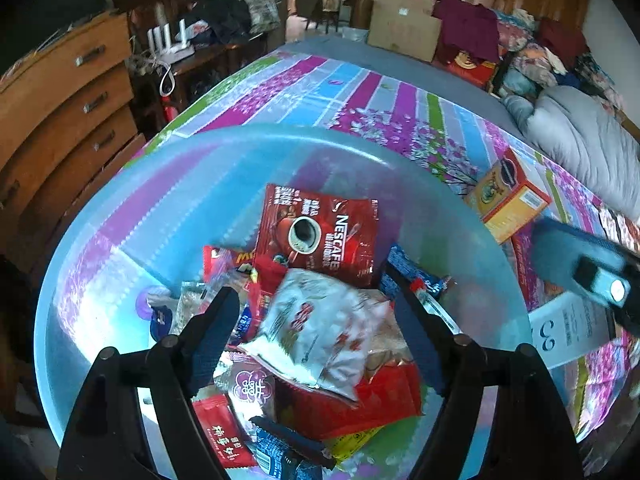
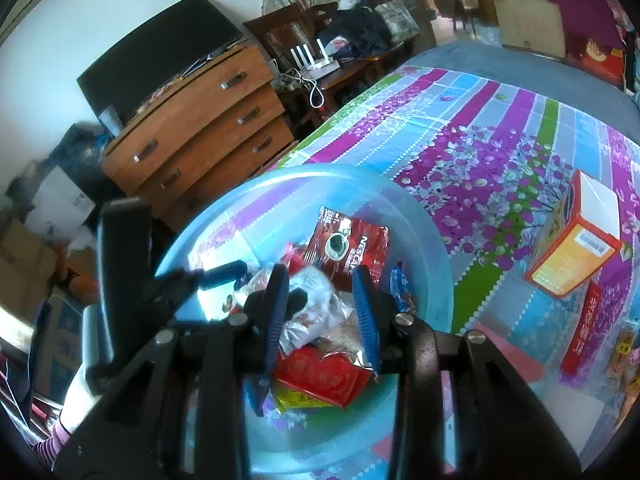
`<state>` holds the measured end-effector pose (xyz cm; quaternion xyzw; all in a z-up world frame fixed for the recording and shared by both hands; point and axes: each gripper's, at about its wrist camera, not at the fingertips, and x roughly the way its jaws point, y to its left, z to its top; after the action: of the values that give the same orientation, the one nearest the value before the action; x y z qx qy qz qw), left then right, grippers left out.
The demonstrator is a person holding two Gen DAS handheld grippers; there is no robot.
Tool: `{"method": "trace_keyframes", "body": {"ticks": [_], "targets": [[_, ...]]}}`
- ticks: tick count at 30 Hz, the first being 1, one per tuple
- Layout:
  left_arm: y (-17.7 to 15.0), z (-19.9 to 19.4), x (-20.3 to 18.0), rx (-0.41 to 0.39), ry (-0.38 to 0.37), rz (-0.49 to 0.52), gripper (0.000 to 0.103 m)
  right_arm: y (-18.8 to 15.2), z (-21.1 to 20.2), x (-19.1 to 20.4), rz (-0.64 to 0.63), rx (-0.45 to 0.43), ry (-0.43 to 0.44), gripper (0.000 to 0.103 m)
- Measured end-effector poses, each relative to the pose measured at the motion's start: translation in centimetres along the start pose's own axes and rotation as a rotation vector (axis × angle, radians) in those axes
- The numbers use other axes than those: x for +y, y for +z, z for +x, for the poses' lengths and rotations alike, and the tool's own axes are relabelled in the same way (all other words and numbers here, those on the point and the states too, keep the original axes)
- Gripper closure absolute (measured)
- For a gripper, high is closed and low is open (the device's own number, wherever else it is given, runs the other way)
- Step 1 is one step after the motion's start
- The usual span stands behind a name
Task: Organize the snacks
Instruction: 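Open both tools to drop the packets into the bowl, then move both tools back over the snack pile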
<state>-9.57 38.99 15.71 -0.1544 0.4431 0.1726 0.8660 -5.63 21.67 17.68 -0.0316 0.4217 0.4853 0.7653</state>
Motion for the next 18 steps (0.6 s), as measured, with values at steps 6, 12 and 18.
{"method": "trace_keyframes", "body": {"ticks": [6,12,18], "targets": [[0.4,-1.1,1.1,-0.04,-0.006,-0.059,0.022,-0.3,-1.7,-0.2,0.012,-0.038,0.017,0.068],[-0.4,-6.0,2.6,-0.188,-0.017,-0.128,0.022,-2.9,-6.0,0.0,-0.02,-0.118,0.029,0.056],[-3.3,-11.6,-0.5,-0.34,0.007,-0.056,0.022,-10.6,-11.5,-1.9,-0.036,-0.167,-0.07,0.04]]}}
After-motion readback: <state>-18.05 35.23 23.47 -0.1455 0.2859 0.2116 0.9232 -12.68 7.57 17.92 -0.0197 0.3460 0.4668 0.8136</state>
